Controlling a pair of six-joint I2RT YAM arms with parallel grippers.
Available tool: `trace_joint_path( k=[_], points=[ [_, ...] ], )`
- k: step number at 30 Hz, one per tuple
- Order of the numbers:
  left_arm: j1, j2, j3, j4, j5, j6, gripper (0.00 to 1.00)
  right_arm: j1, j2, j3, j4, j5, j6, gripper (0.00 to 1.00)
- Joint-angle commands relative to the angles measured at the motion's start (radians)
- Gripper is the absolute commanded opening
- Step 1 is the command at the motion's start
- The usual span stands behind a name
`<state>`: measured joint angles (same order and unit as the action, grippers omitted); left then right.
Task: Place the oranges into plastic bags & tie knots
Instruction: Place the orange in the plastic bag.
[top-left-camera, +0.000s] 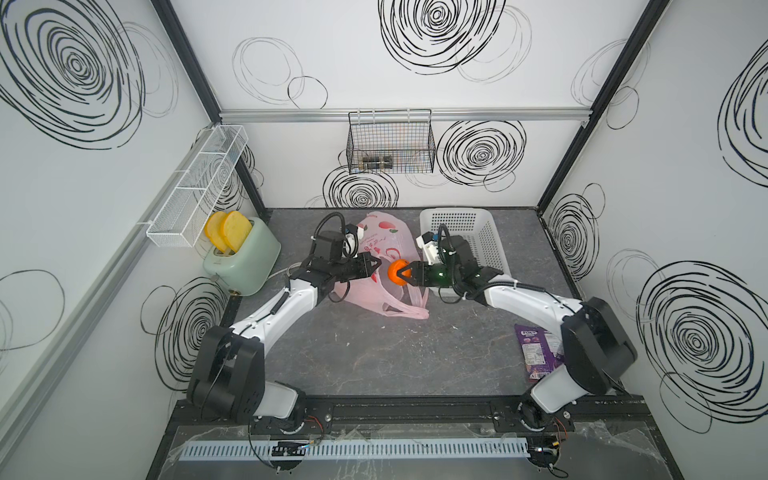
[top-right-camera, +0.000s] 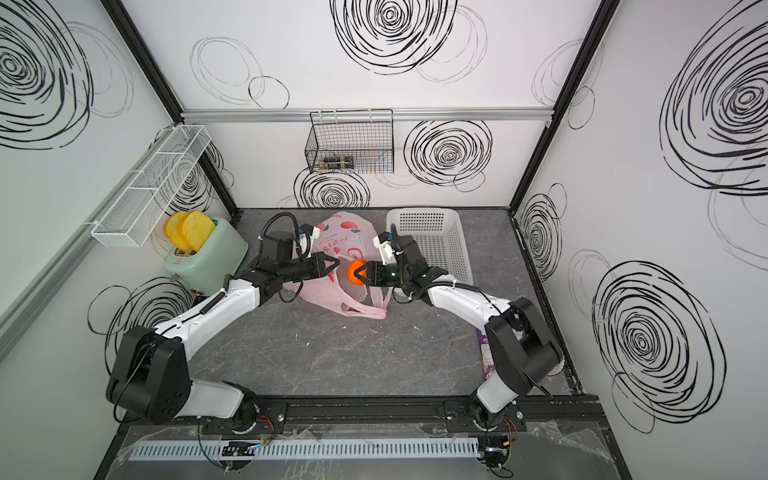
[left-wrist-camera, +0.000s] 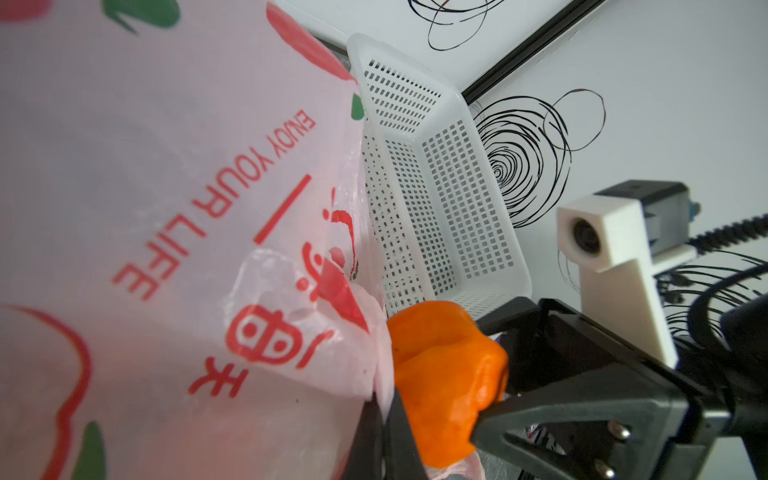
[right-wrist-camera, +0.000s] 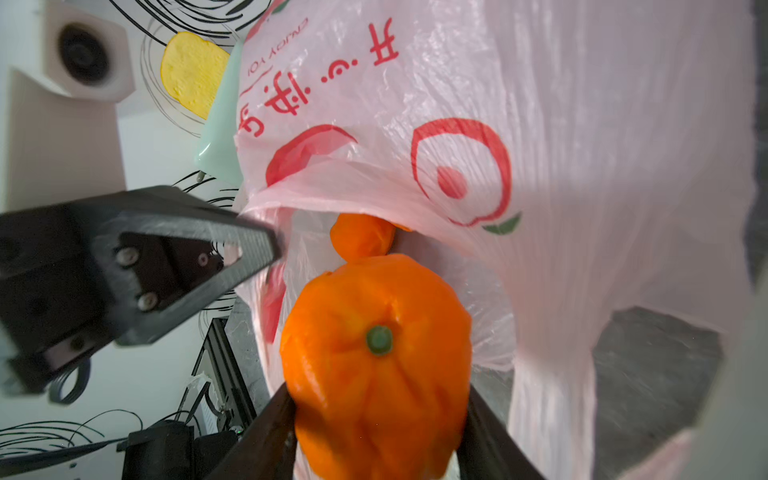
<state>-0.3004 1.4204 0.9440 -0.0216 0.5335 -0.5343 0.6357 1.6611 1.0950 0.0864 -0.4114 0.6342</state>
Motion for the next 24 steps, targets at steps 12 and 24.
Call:
trace_joint_path(
  k=[12, 24],
  points=[
    [0.016, 0.005, 0.032, 0.053, 0.024, -0.016, 0.0, 0.045, 0.306, 0.286, -0.027, 0.143, 0.027, 0.94],
    [0.012, 0.017, 0.008, 0.06, -0.001, -0.005, 0.0, -0.008, -0.097, -0.002, -0.095, 0.03, -0.025, 0.95]
  ],
)
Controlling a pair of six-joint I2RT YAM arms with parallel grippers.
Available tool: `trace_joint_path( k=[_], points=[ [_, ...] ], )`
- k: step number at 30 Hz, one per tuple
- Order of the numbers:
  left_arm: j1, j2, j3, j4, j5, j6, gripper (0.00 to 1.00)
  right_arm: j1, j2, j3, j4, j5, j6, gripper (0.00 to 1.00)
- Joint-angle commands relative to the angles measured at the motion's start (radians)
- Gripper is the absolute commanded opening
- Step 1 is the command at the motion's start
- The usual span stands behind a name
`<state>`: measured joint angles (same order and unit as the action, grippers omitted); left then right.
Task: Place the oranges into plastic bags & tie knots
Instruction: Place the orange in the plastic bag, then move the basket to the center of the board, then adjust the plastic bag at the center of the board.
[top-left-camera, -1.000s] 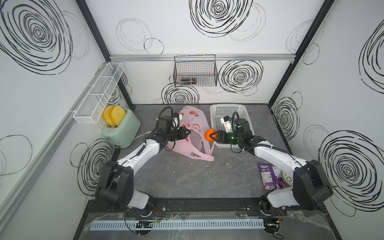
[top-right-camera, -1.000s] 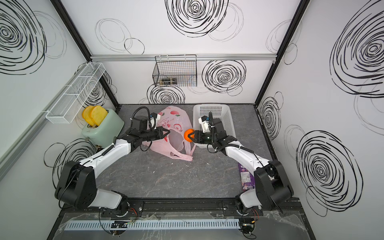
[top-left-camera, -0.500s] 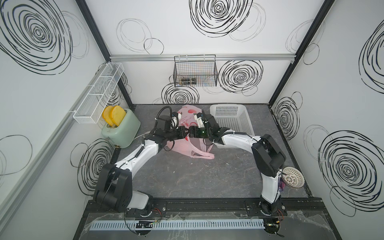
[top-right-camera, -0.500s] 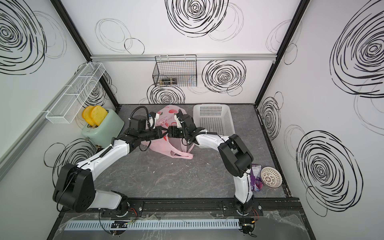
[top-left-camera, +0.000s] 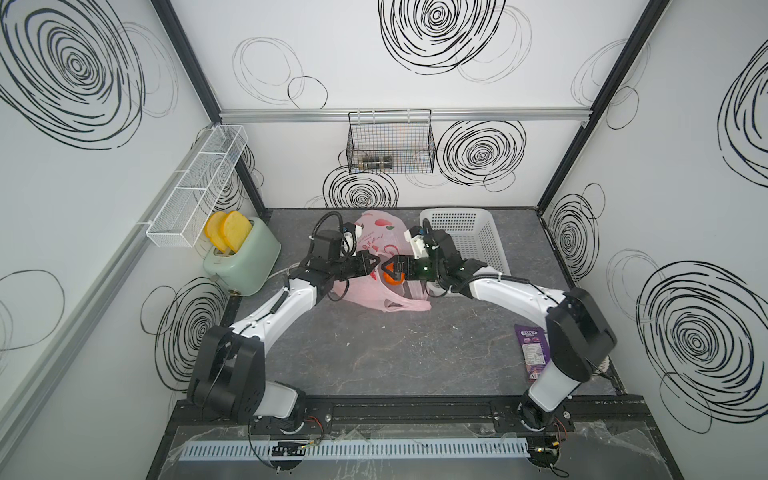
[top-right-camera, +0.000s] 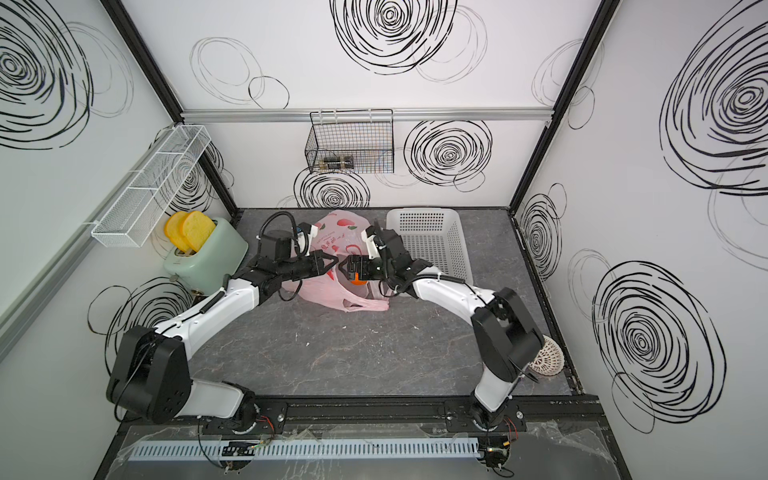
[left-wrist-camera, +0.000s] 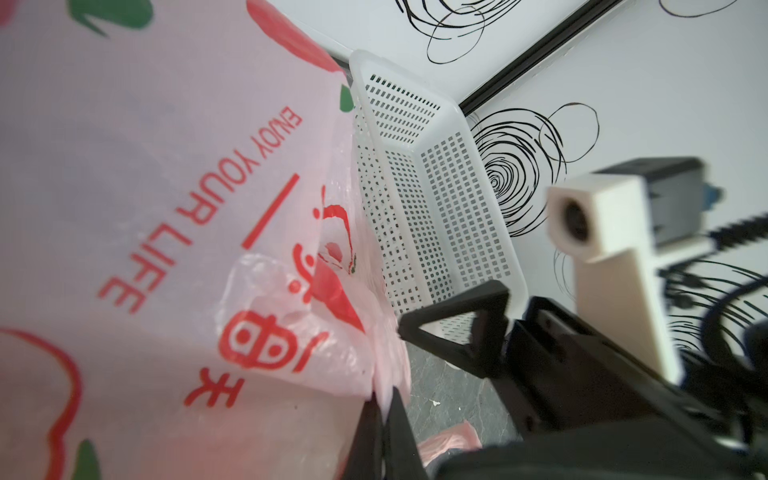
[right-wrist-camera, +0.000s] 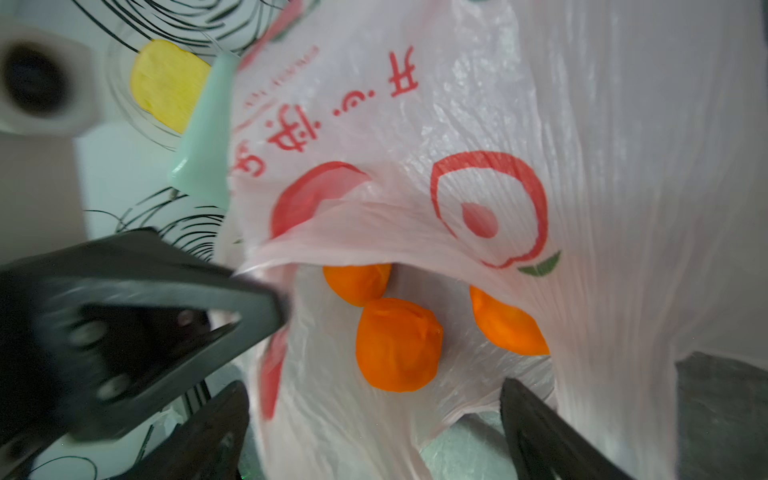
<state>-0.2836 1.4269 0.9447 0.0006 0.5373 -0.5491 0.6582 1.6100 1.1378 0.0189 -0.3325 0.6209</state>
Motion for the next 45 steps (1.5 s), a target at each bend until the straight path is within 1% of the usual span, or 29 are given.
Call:
trace_joint_path(
  k=[1, 3, 5, 7, 8, 10, 12, 15, 18, 20, 24, 26, 28, 31, 35, 37, 39, 41, 43, 45],
  points=[
    [-0.006, 0.011, 0.002, 0.039, -0.009, 0.009, 0.0, -0.044, -0.069, -0.055, -0.04, -0.062, -0.012, 0.95],
    [-0.004, 0.015, -0.003, 0.039, -0.013, 0.012, 0.0, -0.068, -0.112, -0.073, -0.066, -0.059, -0.022, 0.92],
    [-0.005, 0.017, -0.002, 0.036, -0.014, 0.014, 0.0, -0.084, -0.15, -0.098, -0.104, -0.012, -0.058, 0.89],
    [-0.003, 0.017, 0.003, 0.024, -0.017, 0.025, 0.02, -0.098, -0.165, -0.121, -0.126, 0.042, -0.072, 0.88],
    [-0.002, 0.015, 0.006, 0.013, -0.023, 0.035, 0.02, -0.111, -0.163, -0.137, -0.117, 0.041, -0.071, 0.85],
    [0.004, 0.01, 0.012, -0.007, -0.032, 0.052, 0.1, -0.126, -0.137, -0.151, -0.082, 0.005, -0.056, 0.8],
    [0.011, -0.002, 0.013, -0.019, -0.033, 0.062, 0.14, -0.119, -0.095, -0.121, -0.086, -0.007, -0.054, 0.77],
    [0.012, -0.027, 0.011, -0.031, -0.019, 0.071, 0.18, -0.094, -0.023, -0.044, -0.149, 0.013, -0.06, 0.76],
    [0.008, -0.053, 0.009, -0.051, -0.015, 0.083, 0.26, -0.088, 0.024, -0.027, -0.128, 0.012, -0.051, 0.75],
    [0.008, -0.07, 0.015, -0.07, -0.011, 0.099, 0.31, -0.097, 0.06, -0.018, -0.124, 0.006, -0.042, 0.73],
    [0.008, -0.099, 0.036, -0.118, -0.043, 0.118, 0.34, -0.118, 0.101, -0.001, -0.186, 0.09, -0.058, 0.71],
    [0.005, -0.102, 0.056, -0.136, -0.049, 0.17, 0.35, -0.144, 0.102, -0.004, -0.224, 0.133, -0.07, 0.7],
    [-0.011, -0.089, 0.086, -0.159, -0.047, 0.214, 0.36, -0.161, 0.084, -0.021, -0.254, 0.205, -0.097, 0.7],
    [-0.071, -0.029, 0.169, -0.223, -0.059, 0.311, 0.36, -0.207, 0.051, -0.042, -0.331, 0.277, -0.138, 0.71],
    [-0.173, 0.089, 0.294, -0.297, -0.086, 0.43, 0.37, -0.291, -0.028, -0.131, -0.354, 0.333, -0.17, 0.72],
    [-0.227, 0.147, 0.353, -0.33, -0.089, 0.504, 0.38, -0.331, -0.072, -0.168, -0.358, 0.316, -0.176, 0.72],
    [-0.291, 0.214, 0.417, -0.388, -0.13, 0.613, 0.38, -0.359, -0.124, -0.198, -0.358, 0.258, -0.182, 0.72],
    [-0.366, 0.265, 0.462, -0.418, -0.183, 0.735, 0.41, -0.362, -0.182, -0.222, -0.359, 0.205, -0.184, 0.72],
    [-0.413, 0.306, 0.504, -0.441, -0.207, 0.83, 0.42, -0.362, -0.229, -0.249, -0.356, 0.138, -0.18, 0.73],
    [-0.447, 0.347, 0.547, -0.46, -0.23, 0.917, 0.47, -0.363, -0.265, -0.279, -0.363, 0.08, -0.173, 0.73]
  ],
)
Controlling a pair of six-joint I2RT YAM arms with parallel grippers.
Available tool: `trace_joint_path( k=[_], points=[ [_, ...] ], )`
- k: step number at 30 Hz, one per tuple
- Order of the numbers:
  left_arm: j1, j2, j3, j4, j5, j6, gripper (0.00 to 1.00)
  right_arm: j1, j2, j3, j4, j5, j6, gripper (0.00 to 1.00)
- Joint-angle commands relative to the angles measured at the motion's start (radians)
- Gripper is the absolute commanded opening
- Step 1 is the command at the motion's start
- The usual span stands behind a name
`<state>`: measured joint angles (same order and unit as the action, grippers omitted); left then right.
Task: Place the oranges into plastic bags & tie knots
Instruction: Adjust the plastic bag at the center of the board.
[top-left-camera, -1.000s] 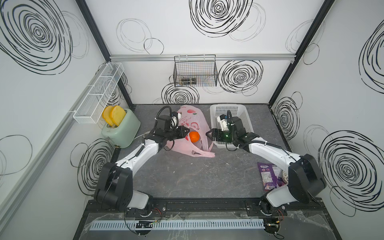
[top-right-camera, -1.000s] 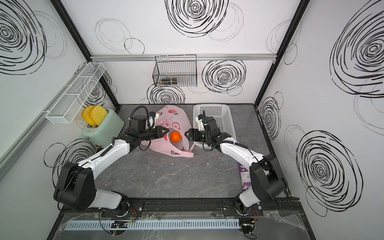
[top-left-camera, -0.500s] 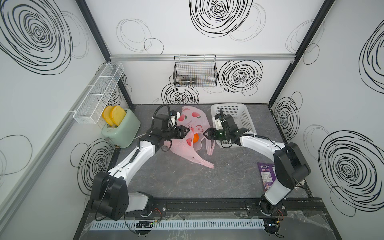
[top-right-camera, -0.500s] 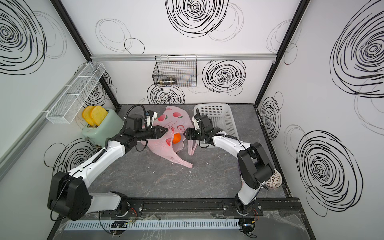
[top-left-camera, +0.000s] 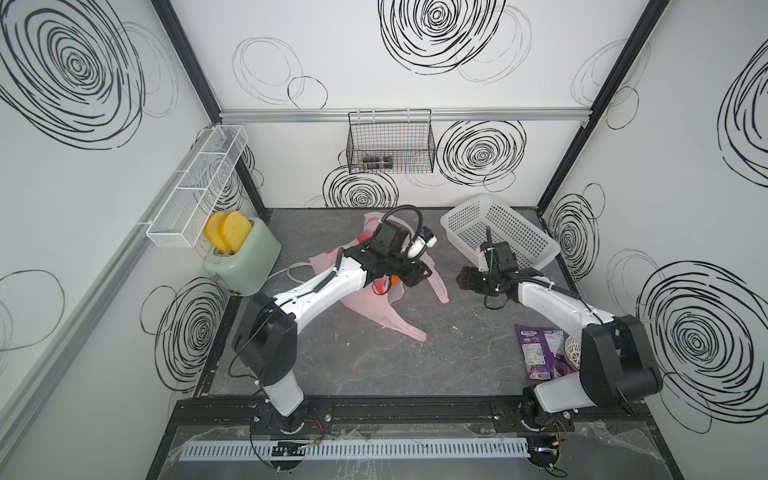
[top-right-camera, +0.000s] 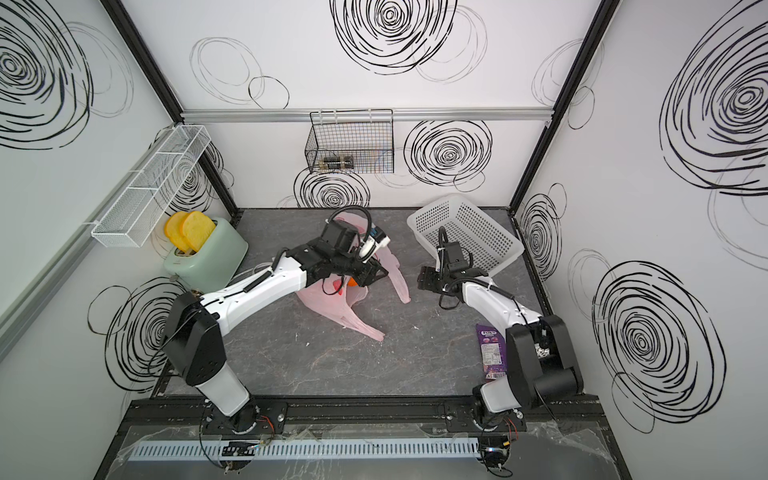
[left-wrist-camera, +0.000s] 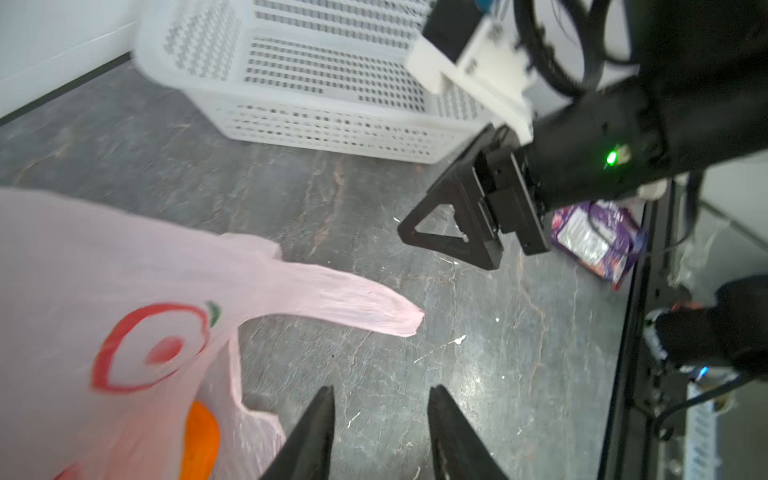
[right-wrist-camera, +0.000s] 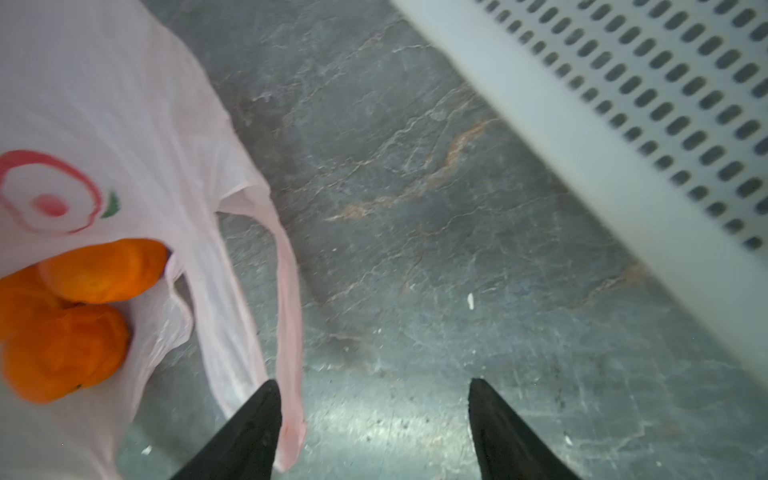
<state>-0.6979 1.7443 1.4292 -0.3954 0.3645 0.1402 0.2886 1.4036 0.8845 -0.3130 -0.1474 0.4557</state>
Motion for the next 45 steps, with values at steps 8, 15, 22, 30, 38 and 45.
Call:
trace_joint_path(
  k=[8, 15, 22, 30, 38, 45],
  points=[
    [-0.077, 0.174, 0.159, -0.094, -0.031, 0.417, 0.68, 0.006, -0.224, -0.158, -0.102, -0.235, -0.005, 0.73],
    [-0.091, 0.258, 0.171, -0.045, -0.042, 0.467, 0.73, -0.014, -0.33, -0.278, -0.149, -0.176, 0.092, 0.74],
    [-0.137, 0.353, 0.198, 0.026, -0.165, 0.507, 0.68, -0.034, -0.466, -0.364, -0.106, -0.127, 0.179, 0.72],
    [-0.155, 0.397, 0.189, 0.153, -0.217, 0.494, 0.67, -0.063, -0.525, -0.4, -0.113, -0.112, 0.16, 0.7],
    [-0.171, 0.46, 0.207, 0.23, -0.277, 0.503, 0.63, -0.063, -0.512, -0.41, -0.095, -0.164, 0.164, 0.66],
    [-0.166, 0.536, 0.269, 0.234, -0.261, 0.493, 0.29, -0.065, -0.531, -0.428, -0.111, -0.202, 0.164, 0.62]
  ],
)
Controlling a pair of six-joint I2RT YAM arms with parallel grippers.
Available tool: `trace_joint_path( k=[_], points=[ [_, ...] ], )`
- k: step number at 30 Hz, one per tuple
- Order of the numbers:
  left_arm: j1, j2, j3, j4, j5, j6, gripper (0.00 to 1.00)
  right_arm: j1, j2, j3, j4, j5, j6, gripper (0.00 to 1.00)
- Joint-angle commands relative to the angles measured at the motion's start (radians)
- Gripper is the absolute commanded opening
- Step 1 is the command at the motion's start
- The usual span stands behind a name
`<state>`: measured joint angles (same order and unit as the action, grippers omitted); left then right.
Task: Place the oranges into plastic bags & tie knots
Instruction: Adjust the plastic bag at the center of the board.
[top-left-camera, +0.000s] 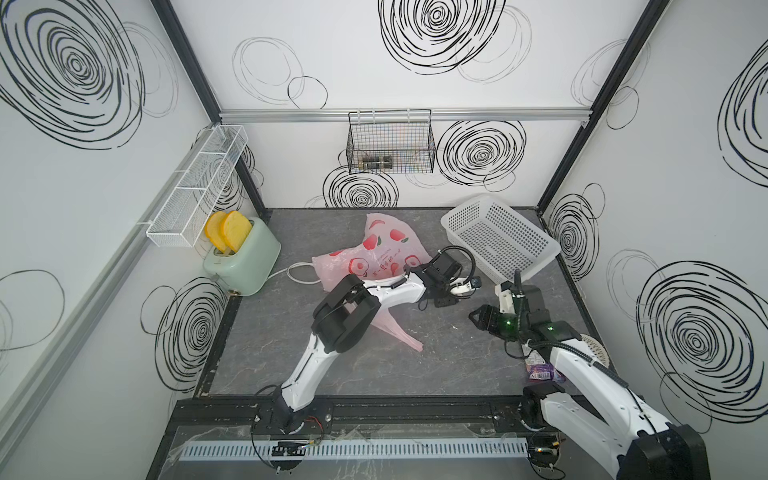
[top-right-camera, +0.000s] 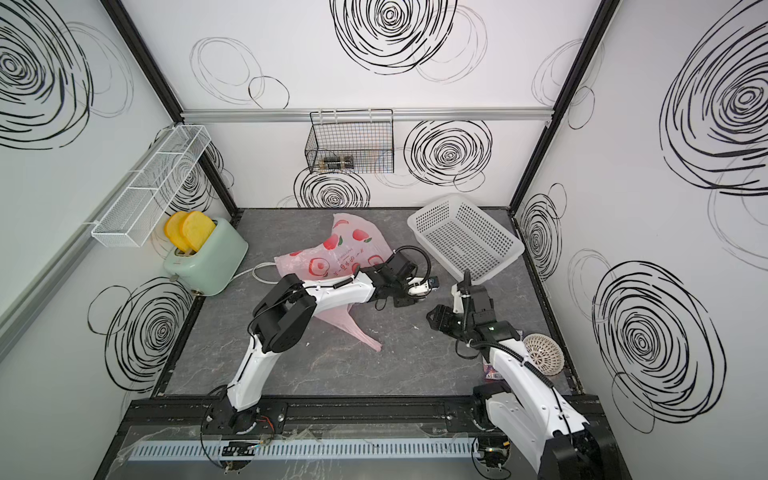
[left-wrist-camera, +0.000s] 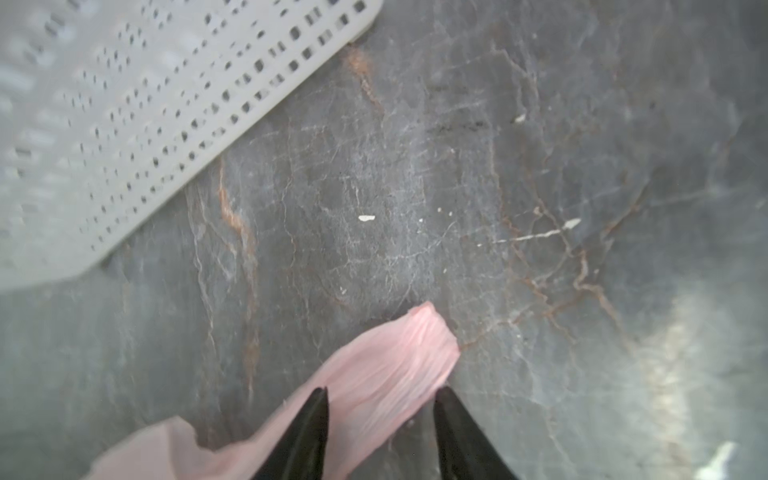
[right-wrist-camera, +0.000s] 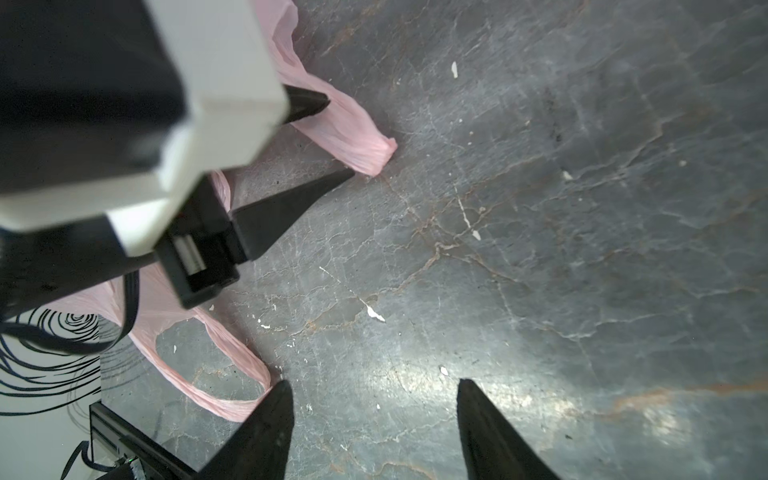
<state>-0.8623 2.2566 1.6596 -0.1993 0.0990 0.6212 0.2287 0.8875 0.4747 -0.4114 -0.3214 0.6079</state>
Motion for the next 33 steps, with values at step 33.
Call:
trace_joint_path(
  k=[33],
  points=[
    [0.152, -0.049, -0.003, 0.218, 0.209, -0.333, 0.0, 0.559, 0.438, -0.113, 0.766, -0.076, 0.21, 0.64]
  ],
)
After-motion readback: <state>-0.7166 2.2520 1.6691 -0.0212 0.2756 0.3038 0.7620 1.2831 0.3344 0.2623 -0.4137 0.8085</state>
